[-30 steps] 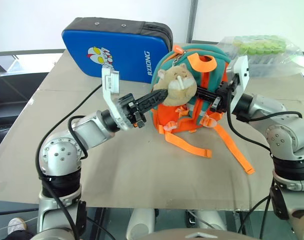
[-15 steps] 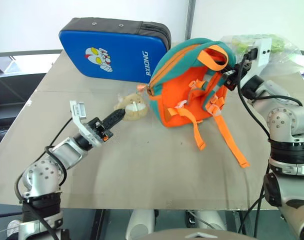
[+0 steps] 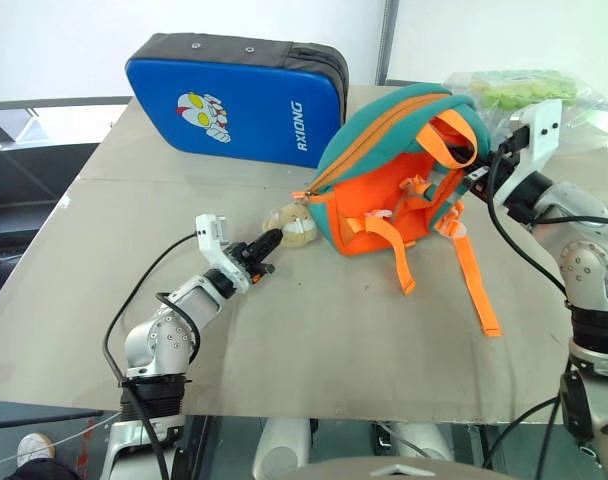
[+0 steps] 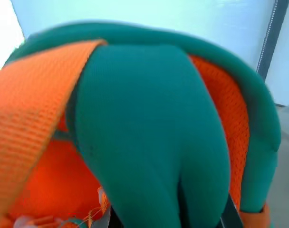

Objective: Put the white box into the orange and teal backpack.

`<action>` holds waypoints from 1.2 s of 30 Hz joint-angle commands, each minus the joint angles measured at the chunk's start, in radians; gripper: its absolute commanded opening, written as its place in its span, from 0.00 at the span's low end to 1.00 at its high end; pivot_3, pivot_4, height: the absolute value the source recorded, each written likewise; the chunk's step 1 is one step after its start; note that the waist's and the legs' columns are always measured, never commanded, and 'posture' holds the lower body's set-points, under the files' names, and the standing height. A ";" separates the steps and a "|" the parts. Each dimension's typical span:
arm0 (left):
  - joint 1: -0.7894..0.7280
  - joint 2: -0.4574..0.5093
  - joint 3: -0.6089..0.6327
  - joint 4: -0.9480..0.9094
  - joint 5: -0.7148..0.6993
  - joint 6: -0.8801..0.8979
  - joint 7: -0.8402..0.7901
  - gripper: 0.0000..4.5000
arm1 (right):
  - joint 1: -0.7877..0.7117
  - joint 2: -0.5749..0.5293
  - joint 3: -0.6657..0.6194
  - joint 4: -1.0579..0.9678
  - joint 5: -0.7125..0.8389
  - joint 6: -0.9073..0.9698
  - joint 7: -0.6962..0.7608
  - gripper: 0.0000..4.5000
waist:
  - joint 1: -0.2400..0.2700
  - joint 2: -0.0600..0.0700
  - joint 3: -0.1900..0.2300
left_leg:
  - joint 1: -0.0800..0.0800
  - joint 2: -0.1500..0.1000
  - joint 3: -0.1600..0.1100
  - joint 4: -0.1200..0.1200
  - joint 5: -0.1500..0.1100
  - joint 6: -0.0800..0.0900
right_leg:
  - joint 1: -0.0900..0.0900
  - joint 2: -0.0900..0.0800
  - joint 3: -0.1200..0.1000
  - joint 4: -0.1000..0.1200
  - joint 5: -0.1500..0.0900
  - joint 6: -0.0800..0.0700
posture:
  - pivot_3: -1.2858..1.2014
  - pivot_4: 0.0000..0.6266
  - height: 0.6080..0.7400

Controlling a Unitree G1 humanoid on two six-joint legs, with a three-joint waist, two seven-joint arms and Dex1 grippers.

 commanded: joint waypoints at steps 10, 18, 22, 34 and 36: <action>0.120 0.147 0.050 -0.261 0.085 -0.085 -0.185 0.99 | 0.247 -0.173 -0.172 -0.197 0.064 0.008 0.170 1.00 | 0.001 0.000 0.000 | 0.000 0.002 0.000 -0.001 0.000 0.000 | 0.000 0.000 0.001 -0.002 -0.001 -0.002 | 0.52 0.24 1.00; 0.207 0.171 0.068 -0.337 0.104 -0.128 -0.236 0.99 | 0.353 -0.208 -0.333 -0.266 0.217 0.066 0.205 1.00 | 0.004 0.000 0.000 | 0.001 0.002 0.000 -0.001 0.000 0.000 | 0.000 0.000 0.002 -0.002 -0.002 -0.004 | 0.52 0.24 1.00; 0.255 0.181 0.068 -0.356 0.121 -0.146 -0.260 0.99 | 0.470 -0.263 -0.408 -0.290 0.243 0.077 0.279 1.00 | 0.002 0.000 0.000 | 0.001 0.002 0.000 -0.001 0.000 0.000 | 0.000 0.000 0.003 -0.002 -0.002 -0.003 | 0.52 0.24 1.00; 0.453 0.235 0.156 -0.342 0.176 -0.230 -0.349 0.99 | 0.877 -0.267 -0.495 -0.212 0.028 -0.146 0.468 1.00 | -0.003 0.001 -0.001 | 0.004 0.003 0.002 -0.001 0.000 0.000 | 0.000 0.000 0.004 -0.002 -0.003 -0.003 | 0.52 0.24 1.00; 0.492 0.242 0.182 -0.335 0.185 -0.245 -0.364 0.99 | 0.921 -0.261 -0.497 -0.175 -0.017 -0.203 0.492 1.00 | -0.001 0.001 -0.001 | 0.004 0.003 0.003 -0.001 0.000 0.000 | 0.000 0.000 0.004 -0.002 -0.003 -0.003 | 0.52 0.24 1.00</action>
